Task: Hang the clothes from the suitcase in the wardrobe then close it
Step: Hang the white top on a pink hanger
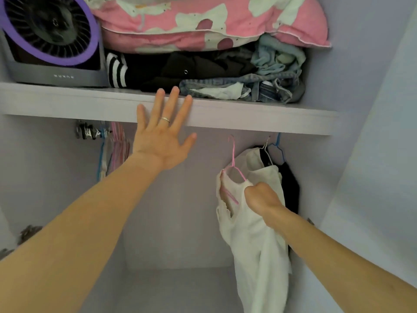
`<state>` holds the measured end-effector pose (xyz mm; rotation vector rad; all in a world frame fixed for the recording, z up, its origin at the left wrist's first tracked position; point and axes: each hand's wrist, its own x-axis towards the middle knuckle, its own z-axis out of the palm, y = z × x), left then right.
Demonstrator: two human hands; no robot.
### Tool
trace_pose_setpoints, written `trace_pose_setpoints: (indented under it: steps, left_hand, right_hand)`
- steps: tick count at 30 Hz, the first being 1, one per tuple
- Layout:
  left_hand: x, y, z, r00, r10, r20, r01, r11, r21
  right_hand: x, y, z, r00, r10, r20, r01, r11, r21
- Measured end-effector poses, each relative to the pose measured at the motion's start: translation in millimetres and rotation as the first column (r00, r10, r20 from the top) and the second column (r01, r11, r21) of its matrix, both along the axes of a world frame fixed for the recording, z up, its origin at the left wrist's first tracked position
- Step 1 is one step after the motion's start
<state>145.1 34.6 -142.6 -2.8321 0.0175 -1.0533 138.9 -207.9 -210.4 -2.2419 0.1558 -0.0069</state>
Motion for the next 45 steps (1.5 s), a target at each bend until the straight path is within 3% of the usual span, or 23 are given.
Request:
trace_pose_setpoints:
  steps: [5, 14, 23, 30, 37, 45]
  left_hand:
    - [30.8, 5.4, -18.2, 0.976, -0.027, 0.216, 0.030, 0.999, -0.011]
    - [46.4, 7.9, -25.0, 0.948, -0.020, 0.318, 0.019, 1.000, 0.004]
    - [46.6, 7.7, -25.3, 0.944, -0.023, 0.329, 0.020, 1.000, 0.014]
    - [40.1, 6.8, -22.3, 0.959, -0.017, 0.282, 0.013, 1.000, 0.013]
    - [36.4, 6.3, -21.9, 0.967, -0.004, 0.254, 0.001, 1.000, 0.013]
    - [29.7, 2.4, -18.2, 0.981, 0.003, 0.191, -0.002, 1.000, -0.007]
  right_hand:
    - [54.7, 14.2, -17.2, 0.981, -0.085, 0.177, 0.083, 0.996, 0.020]
    - [79.8, 32.4, -65.9, 0.929, -0.189, 0.317, 0.155, 0.979, 0.130]
    - [78.8, 35.5, -63.6, 0.916, -0.189, 0.353, 0.136, 0.976, 0.170]
    - [78.2, 29.5, -40.3, 0.897, -0.202, 0.393, 0.175, 0.979, 0.103]
    - [105.5, -5.2, -27.4, 0.940, -0.278, 0.200, 0.282, 0.959, 0.005]
    - [109.1, -39.1, -31.5, 0.931, -0.293, 0.218, 0.325, 0.937, -0.128]
